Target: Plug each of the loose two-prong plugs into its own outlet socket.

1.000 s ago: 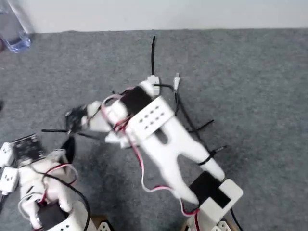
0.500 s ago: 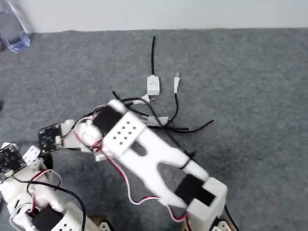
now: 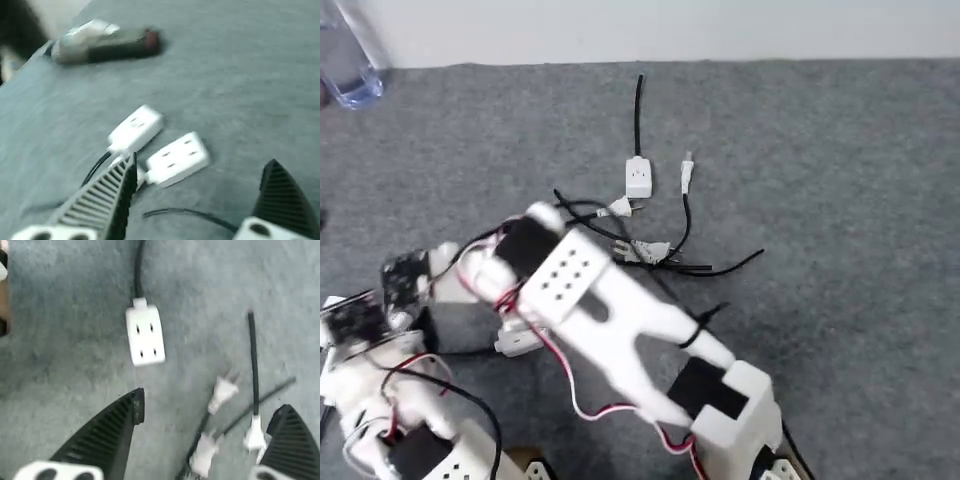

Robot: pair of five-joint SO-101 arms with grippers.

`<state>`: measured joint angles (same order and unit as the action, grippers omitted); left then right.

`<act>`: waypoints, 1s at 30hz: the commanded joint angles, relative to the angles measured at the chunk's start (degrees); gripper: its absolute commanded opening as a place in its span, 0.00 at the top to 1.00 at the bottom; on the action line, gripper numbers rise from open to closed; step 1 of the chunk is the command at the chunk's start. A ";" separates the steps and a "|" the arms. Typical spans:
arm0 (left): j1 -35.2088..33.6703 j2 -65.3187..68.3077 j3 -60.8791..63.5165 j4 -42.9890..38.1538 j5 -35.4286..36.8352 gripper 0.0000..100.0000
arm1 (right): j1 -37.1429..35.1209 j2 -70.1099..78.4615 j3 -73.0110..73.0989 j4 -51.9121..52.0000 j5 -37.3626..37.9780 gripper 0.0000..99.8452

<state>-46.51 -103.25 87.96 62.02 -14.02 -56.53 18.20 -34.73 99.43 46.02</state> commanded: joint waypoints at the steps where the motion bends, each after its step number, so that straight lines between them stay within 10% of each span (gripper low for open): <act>1: 9.58 -0.97 -0.40 0.26 -3.78 0.63 | 5.41 -5.85 -3.87 3.65 -4.40 0.62; 16: 42.64 -0.62 -1.36 10.46 -15.47 0.63 | 32.04 -28.70 8.88 3.65 -15.47 0.62; 30: 45.80 -0.53 -5.76 15.21 -26.64 0.63 | 48.84 -30.64 38.59 -7.34 -25.05 0.62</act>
<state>-0.62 -103.25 85.41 76.44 -36.70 -10.11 -10.37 0.09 96.79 25.36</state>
